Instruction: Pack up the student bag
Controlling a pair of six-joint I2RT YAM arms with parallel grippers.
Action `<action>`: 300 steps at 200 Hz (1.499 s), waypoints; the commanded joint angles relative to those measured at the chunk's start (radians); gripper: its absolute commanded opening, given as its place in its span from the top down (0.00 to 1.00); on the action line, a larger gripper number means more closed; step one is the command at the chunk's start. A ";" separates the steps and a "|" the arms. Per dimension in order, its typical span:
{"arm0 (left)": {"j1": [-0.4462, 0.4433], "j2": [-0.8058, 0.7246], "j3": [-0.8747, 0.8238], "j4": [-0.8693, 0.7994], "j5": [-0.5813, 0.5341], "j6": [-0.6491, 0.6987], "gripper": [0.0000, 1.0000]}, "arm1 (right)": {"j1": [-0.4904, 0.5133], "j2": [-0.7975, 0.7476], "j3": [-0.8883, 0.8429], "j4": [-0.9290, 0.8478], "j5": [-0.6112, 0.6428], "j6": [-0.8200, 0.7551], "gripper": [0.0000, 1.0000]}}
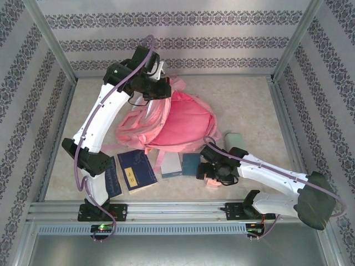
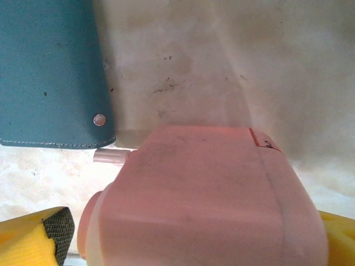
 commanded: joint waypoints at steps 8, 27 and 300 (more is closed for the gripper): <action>0.018 -0.076 -0.047 0.087 0.020 -0.021 1.00 | -0.013 -0.006 -0.025 0.011 0.031 0.038 0.11; 0.021 -0.086 -0.072 0.105 0.026 -0.028 1.00 | -0.015 -0.019 -0.029 0.001 0.039 0.039 0.17; 0.033 -0.067 0.116 0.068 0.178 0.037 1.00 | -0.216 0.320 0.601 0.613 -0.166 -0.080 0.29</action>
